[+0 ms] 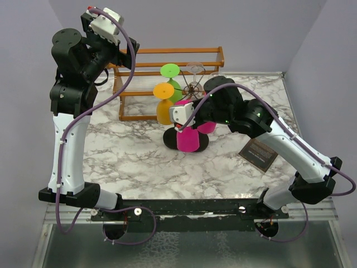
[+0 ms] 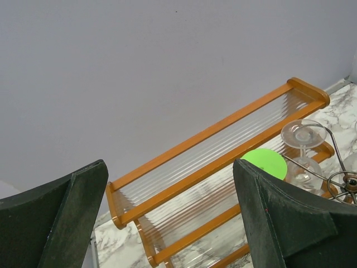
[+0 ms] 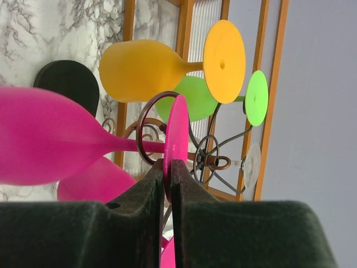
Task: Place the wine glass upside down on the wine glass rack
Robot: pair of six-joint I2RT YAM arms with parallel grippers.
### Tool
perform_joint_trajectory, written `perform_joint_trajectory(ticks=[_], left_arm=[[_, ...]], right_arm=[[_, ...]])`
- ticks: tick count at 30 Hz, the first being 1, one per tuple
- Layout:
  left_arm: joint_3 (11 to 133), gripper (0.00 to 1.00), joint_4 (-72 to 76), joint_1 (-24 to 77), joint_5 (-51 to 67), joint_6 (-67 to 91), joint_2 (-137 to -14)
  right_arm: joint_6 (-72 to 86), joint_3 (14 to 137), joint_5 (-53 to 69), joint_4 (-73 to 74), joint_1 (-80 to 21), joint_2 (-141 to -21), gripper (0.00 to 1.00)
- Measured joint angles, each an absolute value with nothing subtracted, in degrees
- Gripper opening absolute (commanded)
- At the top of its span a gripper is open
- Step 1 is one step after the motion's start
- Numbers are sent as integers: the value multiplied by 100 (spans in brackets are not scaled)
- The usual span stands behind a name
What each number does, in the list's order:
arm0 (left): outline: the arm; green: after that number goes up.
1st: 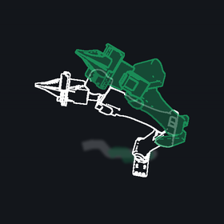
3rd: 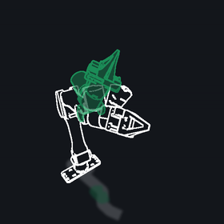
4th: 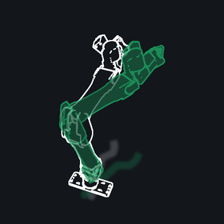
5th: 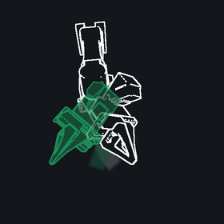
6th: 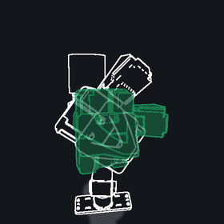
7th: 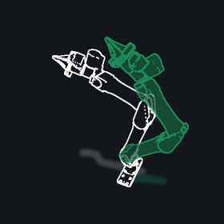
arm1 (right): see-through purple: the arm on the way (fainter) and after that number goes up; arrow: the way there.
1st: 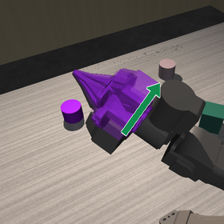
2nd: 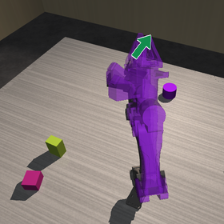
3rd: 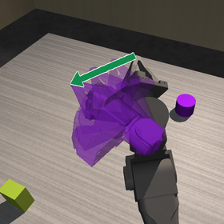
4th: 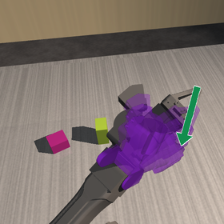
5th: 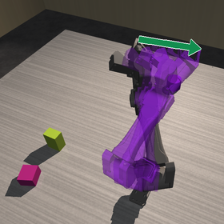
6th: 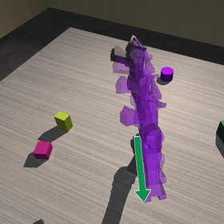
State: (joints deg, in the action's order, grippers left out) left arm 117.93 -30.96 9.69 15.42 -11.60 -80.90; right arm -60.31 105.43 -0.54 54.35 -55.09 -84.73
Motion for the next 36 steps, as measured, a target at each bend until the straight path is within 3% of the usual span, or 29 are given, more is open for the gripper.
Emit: perform_joint_trajectory(ticks=[8, 24, 29, 32, 36], left_arm=[[11730, 98, -3096, 969, 1544, -1243, -8077], [11345, 99, -3089, 969, 1529, -1347, -7913], [10739, 99, -2928, 945, 1245, -1341, -7577], [10215, 99, -2746, 891, 838, -1264, -7308], [9513, 99, -2386, 749, 200, -1096, -7006]], right_arm=[[-6034, 10492, -54, 5443, -5507, -8412, 23], [-5854, 10455, 434, 5651, -5277, -8088, 59], [-5275, 10495, 965, 5533, -4504, -7706, 76], [-4742, 10499, 1127, 5238, -3715, -7406, 81], [-3780, 10283, 1011, 4497, -2436, -7015, 96]])
